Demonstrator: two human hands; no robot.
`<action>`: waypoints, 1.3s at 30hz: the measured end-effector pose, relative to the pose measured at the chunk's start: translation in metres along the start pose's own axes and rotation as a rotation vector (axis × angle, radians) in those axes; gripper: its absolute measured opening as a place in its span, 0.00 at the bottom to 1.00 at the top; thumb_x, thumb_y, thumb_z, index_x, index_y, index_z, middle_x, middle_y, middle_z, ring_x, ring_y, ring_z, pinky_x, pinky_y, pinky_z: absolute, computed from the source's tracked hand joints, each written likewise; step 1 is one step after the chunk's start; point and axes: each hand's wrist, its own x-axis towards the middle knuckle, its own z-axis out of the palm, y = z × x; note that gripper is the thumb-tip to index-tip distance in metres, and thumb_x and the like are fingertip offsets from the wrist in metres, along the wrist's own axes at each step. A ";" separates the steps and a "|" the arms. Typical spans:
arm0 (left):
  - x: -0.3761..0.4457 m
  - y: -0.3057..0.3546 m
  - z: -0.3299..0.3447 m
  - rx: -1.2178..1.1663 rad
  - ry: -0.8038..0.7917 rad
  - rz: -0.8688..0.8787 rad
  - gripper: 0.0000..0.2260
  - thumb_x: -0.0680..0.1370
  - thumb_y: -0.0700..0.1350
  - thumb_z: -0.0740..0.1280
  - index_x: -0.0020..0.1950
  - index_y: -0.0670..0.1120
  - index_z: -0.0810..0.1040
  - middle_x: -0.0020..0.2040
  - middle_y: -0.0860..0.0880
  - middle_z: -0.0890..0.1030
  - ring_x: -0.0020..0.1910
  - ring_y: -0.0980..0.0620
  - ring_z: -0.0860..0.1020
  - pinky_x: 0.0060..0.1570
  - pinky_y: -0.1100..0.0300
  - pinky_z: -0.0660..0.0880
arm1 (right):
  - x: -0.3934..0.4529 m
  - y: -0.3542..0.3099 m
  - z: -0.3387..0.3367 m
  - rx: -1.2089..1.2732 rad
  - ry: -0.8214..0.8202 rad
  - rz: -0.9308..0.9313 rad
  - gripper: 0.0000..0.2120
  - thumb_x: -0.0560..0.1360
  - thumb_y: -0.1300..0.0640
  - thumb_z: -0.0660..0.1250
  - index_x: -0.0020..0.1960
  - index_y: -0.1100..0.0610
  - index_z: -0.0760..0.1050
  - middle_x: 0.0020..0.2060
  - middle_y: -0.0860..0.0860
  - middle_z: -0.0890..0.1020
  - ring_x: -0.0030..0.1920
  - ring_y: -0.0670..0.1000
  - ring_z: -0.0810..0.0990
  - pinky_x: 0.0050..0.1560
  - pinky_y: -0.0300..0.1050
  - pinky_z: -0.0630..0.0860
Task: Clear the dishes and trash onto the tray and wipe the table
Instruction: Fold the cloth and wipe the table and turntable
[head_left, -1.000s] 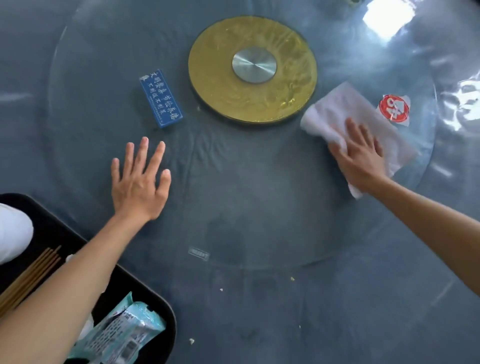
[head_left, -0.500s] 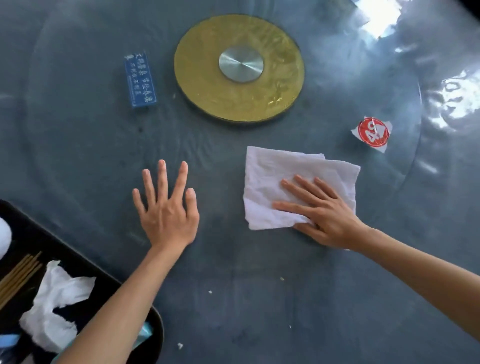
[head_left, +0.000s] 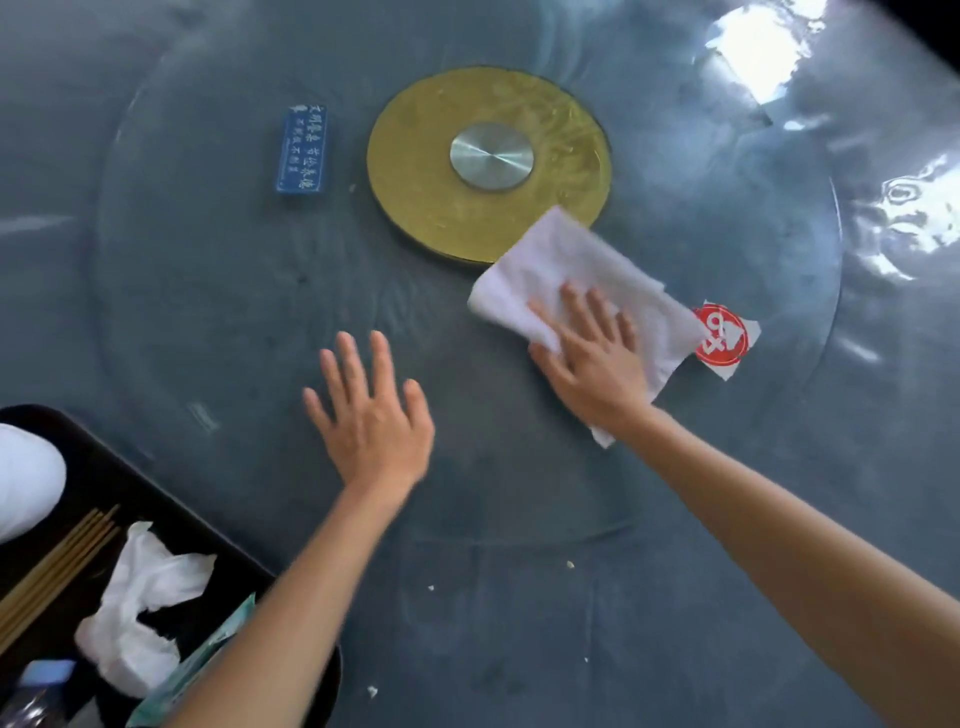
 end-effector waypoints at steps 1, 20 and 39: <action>-0.021 0.008 0.009 0.018 0.013 0.056 0.27 0.84 0.54 0.55 0.83 0.58 0.54 0.84 0.51 0.51 0.83 0.43 0.47 0.77 0.36 0.46 | -0.020 0.000 0.007 -0.025 -0.018 -0.145 0.25 0.84 0.36 0.49 0.80 0.30 0.50 0.84 0.44 0.47 0.84 0.52 0.43 0.81 0.59 0.44; 0.018 -0.066 0.001 0.158 0.063 0.321 0.24 0.84 0.57 0.50 0.80 0.66 0.55 0.83 0.57 0.54 0.83 0.44 0.49 0.77 0.36 0.48 | 0.164 0.048 -0.073 0.148 0.071 0.601 0.33 0.76 0.27 0.38 0.80 0.32 0.39 0.84 0.50 0.38 0.81 0.67 0.33 0.74 0.75 0.33; -0.004 -0.067 -0.020 -0.122 -0.024 0.430 0.21 0.80 0.37 0.60 0.74 0.42 0.67 0.74 0.46 0.73 0.80 0.43 0.60 0.78 0.40 0.54 | -0.095 -0.036 0.028 -0.132 -0.150 -0.631 0.24 0.83 0.38 0.56 0.79 0.30 0.58 0.83 0.42 0.50 0.83 0.62 0.42 0.78 0.73 0.42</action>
